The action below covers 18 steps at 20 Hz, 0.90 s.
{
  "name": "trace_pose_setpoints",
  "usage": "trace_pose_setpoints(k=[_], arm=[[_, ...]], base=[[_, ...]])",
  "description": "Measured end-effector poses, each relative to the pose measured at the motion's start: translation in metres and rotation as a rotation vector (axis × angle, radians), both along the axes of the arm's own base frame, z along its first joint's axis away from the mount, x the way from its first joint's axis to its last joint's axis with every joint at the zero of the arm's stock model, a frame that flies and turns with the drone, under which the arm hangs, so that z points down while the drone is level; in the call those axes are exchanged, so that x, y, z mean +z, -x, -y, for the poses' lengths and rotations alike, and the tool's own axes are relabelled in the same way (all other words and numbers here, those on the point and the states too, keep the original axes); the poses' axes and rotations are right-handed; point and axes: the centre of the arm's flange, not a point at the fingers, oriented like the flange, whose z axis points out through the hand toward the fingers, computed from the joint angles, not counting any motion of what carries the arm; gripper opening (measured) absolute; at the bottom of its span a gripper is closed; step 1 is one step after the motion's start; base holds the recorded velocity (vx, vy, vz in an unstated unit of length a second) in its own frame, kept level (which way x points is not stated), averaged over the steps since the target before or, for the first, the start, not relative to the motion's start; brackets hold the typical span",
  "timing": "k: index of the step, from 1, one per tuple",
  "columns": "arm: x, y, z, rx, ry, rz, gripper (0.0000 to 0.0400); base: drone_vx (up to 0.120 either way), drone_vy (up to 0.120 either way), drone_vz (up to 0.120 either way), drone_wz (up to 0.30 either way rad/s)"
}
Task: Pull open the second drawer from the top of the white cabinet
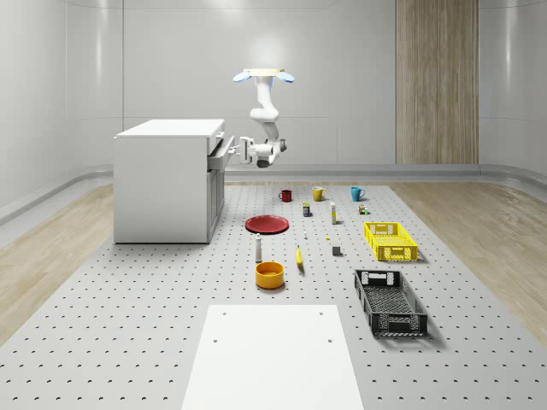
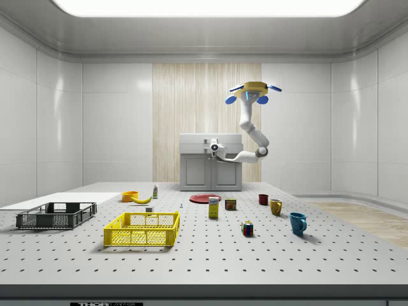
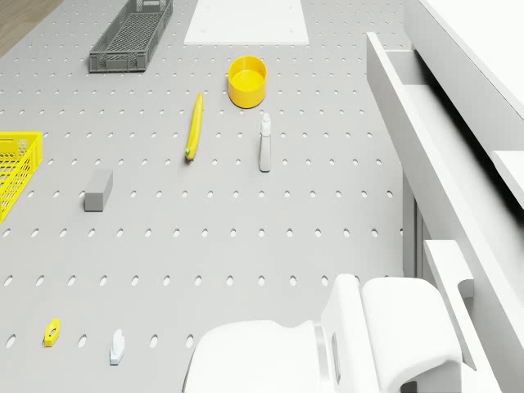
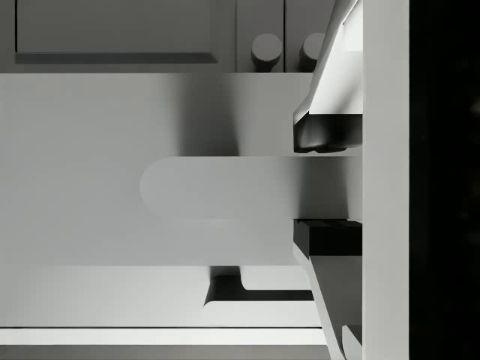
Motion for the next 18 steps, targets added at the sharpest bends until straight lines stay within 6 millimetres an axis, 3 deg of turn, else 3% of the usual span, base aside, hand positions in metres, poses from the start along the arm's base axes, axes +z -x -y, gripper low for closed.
trace_pose_setpoints(k=[10,13,18], arm=[[0.000,0.000,0.046,-0.001,-0.004,0.003,0.0103],[0.000,0.000,0.052,-0.001,-0.004,0.004,0.0207],[0.000,0.000,0.057,-0.001,-0.005,0.004,0.0273]], base=[[0.000,0.000,0.000,0.000],[0.000,0.000,0.000,0.000],[0.000,0.000,0.000,0.000]])
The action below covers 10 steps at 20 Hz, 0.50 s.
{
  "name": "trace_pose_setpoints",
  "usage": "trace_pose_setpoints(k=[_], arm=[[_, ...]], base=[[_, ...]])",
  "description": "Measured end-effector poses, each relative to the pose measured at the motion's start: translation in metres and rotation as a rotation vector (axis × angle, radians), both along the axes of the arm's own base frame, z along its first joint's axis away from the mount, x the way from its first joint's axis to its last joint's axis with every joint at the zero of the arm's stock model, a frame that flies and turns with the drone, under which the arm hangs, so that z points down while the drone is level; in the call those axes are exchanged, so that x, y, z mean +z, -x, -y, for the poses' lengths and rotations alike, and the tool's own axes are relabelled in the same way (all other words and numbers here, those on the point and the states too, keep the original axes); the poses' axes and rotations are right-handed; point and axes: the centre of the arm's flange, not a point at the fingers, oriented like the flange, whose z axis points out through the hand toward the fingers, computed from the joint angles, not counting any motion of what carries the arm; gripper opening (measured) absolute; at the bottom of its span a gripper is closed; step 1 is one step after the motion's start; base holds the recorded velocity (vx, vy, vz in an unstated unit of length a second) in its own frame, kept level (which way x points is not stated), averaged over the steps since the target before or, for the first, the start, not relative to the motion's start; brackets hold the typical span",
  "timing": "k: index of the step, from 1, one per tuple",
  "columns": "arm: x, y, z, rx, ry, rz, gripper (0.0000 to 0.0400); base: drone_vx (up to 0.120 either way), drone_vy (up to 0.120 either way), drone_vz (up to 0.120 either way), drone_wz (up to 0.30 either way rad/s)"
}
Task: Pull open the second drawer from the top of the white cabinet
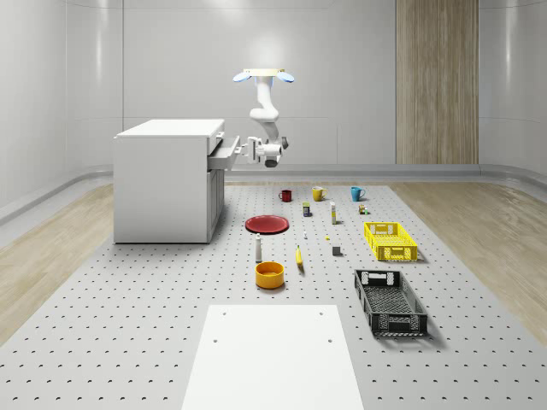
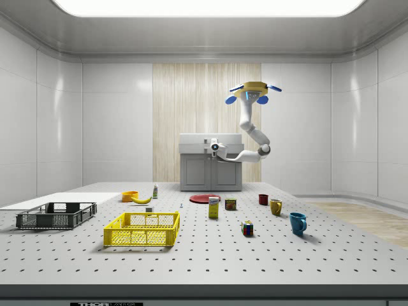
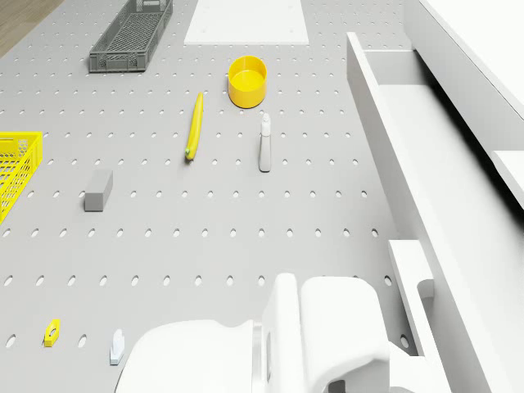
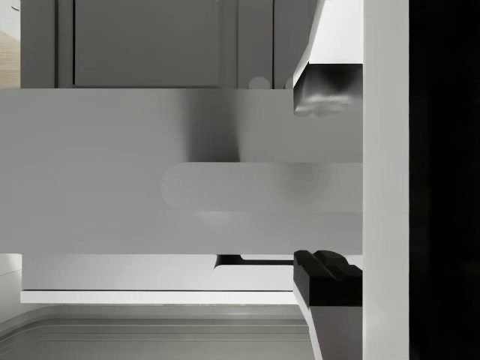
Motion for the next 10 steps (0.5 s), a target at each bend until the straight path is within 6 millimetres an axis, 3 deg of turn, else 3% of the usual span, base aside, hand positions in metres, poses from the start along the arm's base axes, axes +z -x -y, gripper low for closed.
trace_pose_setpoints(k=[2,10], arm=[[0.0000,0.0000,0.0009,0.000,0.000,0.000,0.0284],[-0.0001,-0.0001,0.0022,0.000,0.000,0.000,0.0298]], base=[[0.000,0.020,0.000,0.000],[0.000,0.120,0.000,0.000]])
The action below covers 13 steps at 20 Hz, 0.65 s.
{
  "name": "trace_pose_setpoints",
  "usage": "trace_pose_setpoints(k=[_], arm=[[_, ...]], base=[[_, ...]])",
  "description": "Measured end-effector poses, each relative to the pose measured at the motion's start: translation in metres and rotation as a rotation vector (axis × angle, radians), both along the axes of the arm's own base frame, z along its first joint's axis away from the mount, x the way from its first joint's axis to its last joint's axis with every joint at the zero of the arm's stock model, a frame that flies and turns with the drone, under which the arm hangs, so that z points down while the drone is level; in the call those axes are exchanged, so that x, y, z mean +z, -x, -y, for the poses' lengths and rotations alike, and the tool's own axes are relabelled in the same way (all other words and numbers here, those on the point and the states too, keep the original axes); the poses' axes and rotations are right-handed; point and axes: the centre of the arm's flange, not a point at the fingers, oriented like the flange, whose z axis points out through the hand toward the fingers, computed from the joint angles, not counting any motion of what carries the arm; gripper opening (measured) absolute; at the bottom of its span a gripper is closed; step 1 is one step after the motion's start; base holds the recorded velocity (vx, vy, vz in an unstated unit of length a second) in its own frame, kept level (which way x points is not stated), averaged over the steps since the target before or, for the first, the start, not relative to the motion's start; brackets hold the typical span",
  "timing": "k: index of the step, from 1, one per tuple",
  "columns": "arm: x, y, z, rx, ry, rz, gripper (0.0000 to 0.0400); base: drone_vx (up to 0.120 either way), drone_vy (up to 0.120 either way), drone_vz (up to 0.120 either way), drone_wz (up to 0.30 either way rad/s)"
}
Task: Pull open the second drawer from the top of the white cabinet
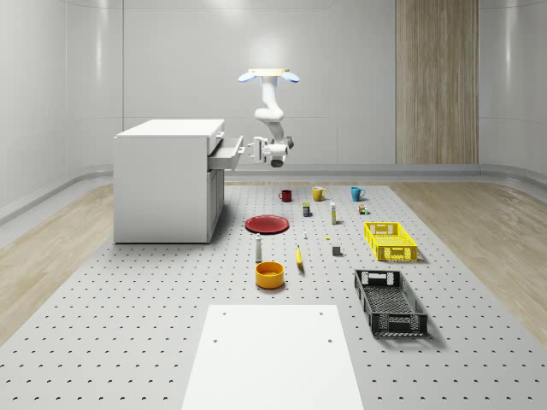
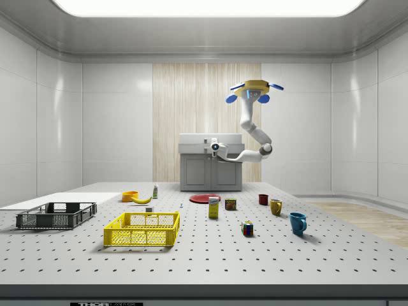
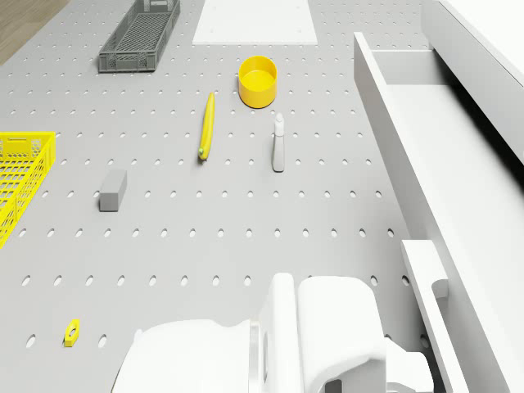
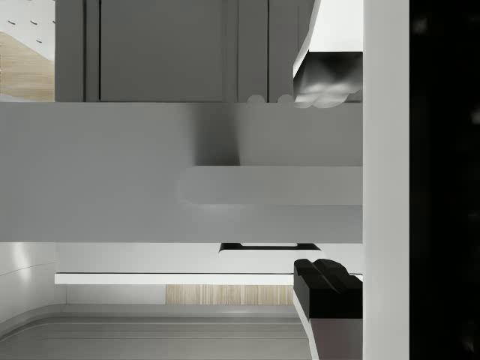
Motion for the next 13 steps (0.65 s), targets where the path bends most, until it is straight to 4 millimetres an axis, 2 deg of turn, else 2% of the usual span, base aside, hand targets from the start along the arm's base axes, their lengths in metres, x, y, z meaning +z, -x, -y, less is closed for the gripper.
trace_pose_setpoints(k=[1,13], arm=[[0.0000,0.0000,0.0000,0.000,0.000,0.000,0.0298],[0.0000,0.0000,0.0002,0.000,0.000,0.000,0.0300]], base=[[0.000,0.080,0.000,0.000],[0.000,0.000,0.000,0.000]])
